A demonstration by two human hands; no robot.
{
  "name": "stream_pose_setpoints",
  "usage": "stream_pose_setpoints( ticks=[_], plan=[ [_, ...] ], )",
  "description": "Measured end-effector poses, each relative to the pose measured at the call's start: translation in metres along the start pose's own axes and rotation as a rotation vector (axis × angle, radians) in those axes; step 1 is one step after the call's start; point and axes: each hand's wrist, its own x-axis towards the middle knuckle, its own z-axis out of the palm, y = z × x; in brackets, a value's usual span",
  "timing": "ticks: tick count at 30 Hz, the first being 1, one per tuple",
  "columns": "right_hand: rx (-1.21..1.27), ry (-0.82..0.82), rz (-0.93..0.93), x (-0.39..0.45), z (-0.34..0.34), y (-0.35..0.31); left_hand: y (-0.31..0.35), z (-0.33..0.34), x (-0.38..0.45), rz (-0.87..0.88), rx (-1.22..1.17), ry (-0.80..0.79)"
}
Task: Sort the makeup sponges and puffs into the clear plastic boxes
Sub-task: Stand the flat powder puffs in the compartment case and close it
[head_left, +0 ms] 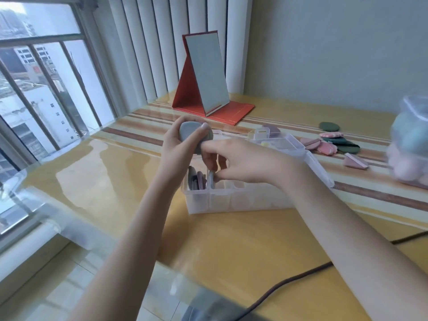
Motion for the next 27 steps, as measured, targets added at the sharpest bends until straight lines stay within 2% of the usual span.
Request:
stream_pose_setpoints(
  ticks=[7, 11, 16, 18, 23, 27],
  plan=[
    [-0.098, 0.067, 0.049, 0.005, 0.009, -0.001, -0.003, -0.004, -0.003, 0.074, 0.052, -0.048],
    [0.076, -0.002, 0.111, -0.002, -0.006, 0.001, -0.002, -0.004, -0.005, 0.120, 0.079, -0.033],
    [0.462, 0.300, 0.185, 0.000, -0.010, 0.013, -0.002, -0.004, -0.005, 0.084, 0.010, -0.026],
    [0.491, 0.362, 0.213, 0.004, -0.005, 0.014, -0.003, -0.005, -0.005, 0.081, -0.001, -0.045],
    [0.456, 0.310, 0.172, 0.007, 0.004, 0.011, -0.001, -0.007, -0.003, 0.115, 0.055, -0.098],
    [0.576, 0.329, 0.188, 0.009, 0.007, 0.015, -0.004, -0.008, -0.003, 0.088, 0.009, -0.099]
  ],
)
